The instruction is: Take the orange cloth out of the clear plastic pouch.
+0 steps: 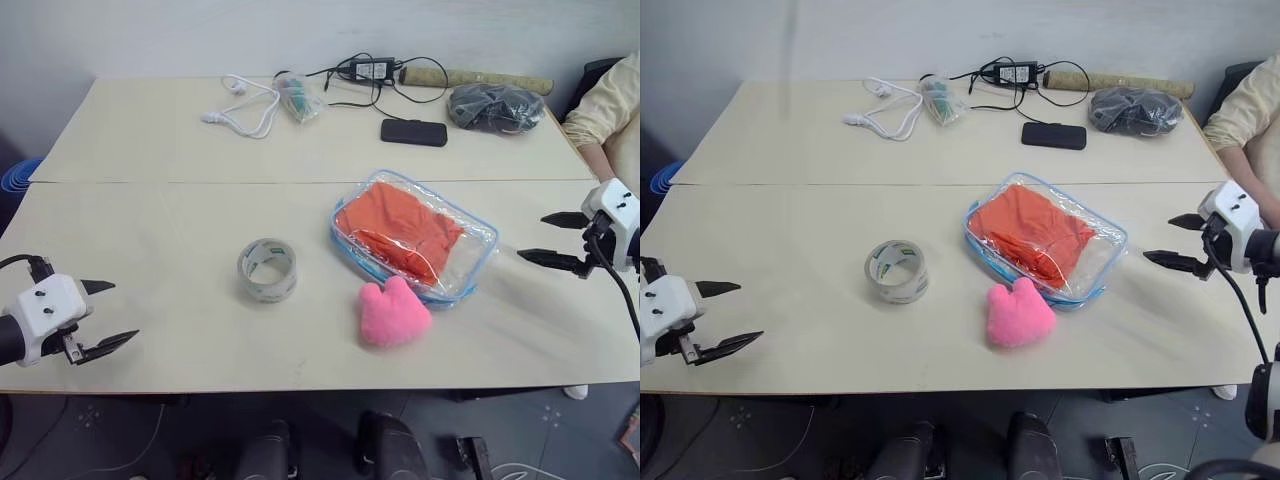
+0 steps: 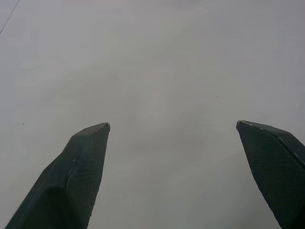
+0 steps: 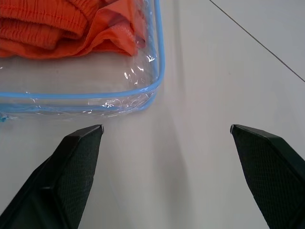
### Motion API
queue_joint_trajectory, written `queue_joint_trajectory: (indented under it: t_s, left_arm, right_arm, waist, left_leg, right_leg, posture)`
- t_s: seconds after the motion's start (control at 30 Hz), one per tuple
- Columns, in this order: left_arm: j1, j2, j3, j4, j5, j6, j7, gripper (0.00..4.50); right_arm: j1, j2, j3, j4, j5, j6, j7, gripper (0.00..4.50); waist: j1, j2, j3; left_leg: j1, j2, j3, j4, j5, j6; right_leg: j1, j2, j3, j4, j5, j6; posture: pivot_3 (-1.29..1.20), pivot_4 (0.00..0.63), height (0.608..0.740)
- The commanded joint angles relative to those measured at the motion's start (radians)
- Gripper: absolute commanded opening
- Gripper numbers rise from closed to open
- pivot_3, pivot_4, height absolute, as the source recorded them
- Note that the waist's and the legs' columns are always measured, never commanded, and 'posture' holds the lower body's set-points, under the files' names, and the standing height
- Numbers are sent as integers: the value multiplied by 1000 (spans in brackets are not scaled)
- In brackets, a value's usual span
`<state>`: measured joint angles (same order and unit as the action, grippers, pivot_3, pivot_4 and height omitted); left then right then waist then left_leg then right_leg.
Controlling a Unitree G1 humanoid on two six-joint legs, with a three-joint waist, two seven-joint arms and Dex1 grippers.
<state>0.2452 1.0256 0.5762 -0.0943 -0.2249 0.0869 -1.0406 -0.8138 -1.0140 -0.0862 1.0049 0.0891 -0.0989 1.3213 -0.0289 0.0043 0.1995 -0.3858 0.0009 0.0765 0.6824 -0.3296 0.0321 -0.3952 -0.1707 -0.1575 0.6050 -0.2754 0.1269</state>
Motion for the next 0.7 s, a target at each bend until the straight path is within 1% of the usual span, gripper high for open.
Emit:
queue_joint_trajectory:
  t_s: [0.03,0.33,0.5,0.7]
  left_arm:
    - [4,11,19,7,7,-9,-6,4500]
    - [-5,21,22,-14,-14,103,-3,4500]
    - [-16,23,20,-20,-30,134,-22,4500]
    - [-103,15,-1,-21,-74,195,-16,4500]
  right_arm:
    - [-22,-21,-15,5,3,-18,5,4476]
    - [-21,-14,-19,26,-2,-39,-7,4476]
    - [-10,-16,-32,21,20,8,18,4476]
    - [7,-12,-42,-7,46,40,34,4476]
  waist:
    - [0,0,0]
    - [0,0,0]
    - [0,0,0]
    - [1,0,0]
  left_leg:
    - [0,0,0,0,0,0]
    - [0,0,0,0,0,0]
    - [0,0,0,0,0,0]
    - [0,0,0,0,0,0]
  right_leg:
    - [0,0,0,0,0,0]
    - [0,0,0,0,0,0]
    - [0,0,0,0,0,0]
    - [0,0,0,0,0,0]
  posture:
    - [0,150,740]
    - [0,150,740]
    - [0,150,740]
    - [0,150,740]
